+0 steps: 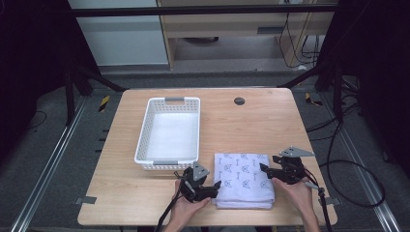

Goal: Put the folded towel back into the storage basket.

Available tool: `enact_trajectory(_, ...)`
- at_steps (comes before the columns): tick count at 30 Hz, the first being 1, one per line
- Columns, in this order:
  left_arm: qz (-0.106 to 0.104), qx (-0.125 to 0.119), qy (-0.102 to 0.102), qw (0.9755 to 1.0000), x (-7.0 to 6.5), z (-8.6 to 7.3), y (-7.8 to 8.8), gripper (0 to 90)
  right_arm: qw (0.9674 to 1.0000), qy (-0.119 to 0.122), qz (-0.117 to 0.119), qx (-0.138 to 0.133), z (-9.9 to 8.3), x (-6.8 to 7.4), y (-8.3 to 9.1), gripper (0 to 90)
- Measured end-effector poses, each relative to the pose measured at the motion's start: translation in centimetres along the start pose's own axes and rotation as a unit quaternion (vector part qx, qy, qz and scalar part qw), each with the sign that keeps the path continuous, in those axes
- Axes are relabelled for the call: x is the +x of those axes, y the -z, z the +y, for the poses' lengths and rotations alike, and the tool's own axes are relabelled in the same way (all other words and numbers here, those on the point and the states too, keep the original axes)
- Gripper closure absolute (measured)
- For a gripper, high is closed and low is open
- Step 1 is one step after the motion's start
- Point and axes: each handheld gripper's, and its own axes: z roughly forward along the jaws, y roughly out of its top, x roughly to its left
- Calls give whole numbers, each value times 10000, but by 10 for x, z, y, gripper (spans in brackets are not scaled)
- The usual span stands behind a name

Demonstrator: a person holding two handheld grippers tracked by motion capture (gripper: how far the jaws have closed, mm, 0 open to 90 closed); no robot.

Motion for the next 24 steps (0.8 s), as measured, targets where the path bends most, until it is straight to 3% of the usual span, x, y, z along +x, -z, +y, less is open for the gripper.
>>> enact_trajectory(8,13,76,93,9999,0,-1,-9,319,9998,27,20,209,-3,1,-8,377)
enact_trajectory(24,-4,196,60,9998,-1,-3,-19,290,9991,-62,77,402,-8,0,-16,404)
